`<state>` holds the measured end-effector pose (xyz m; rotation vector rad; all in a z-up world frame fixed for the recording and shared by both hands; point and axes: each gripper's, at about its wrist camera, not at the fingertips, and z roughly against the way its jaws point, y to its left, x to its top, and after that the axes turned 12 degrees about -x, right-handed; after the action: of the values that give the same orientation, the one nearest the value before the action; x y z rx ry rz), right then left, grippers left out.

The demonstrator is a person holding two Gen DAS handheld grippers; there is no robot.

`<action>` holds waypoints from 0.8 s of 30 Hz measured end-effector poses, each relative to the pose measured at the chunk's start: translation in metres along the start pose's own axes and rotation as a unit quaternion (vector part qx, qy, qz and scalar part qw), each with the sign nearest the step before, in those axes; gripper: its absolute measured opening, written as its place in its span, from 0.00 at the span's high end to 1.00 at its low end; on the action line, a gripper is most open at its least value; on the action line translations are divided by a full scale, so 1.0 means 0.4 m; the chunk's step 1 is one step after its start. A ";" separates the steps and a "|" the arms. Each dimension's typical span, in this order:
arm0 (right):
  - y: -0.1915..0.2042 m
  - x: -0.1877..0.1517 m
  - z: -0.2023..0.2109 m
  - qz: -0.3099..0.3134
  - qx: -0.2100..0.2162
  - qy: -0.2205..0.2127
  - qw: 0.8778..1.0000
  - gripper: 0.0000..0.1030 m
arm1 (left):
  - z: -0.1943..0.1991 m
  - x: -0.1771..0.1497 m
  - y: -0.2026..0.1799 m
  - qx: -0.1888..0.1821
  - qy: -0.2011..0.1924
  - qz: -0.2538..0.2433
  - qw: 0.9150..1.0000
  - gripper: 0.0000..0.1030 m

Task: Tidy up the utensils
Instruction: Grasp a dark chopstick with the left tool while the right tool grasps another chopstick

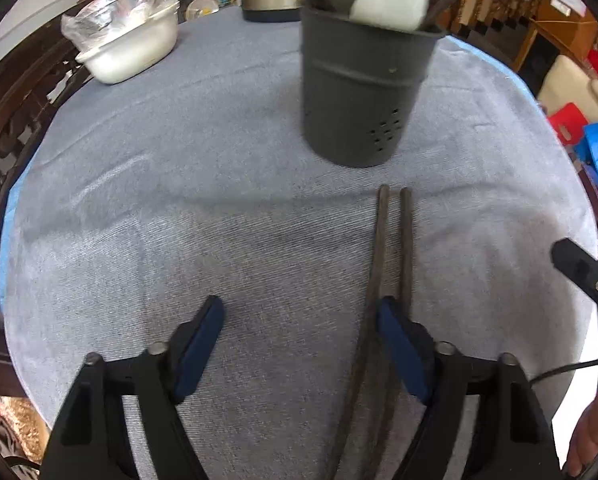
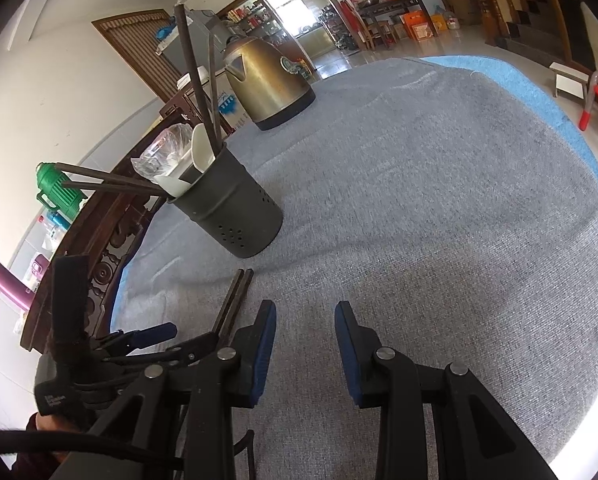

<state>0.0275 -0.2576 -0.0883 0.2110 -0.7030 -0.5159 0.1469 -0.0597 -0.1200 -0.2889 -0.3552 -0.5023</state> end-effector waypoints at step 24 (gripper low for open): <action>0.233 0.059 -0.186 0.045 -0.026 0.148 0.988 0.68 | 0.069 0.006 0.186 -0.091 -0.030 0.109 0.989 0.90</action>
<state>0.1275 -0.1893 -0.0978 0.2015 -0.4069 -0.4060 0.1799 0.0114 -0.1078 -0.5142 -0.3323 -0.3107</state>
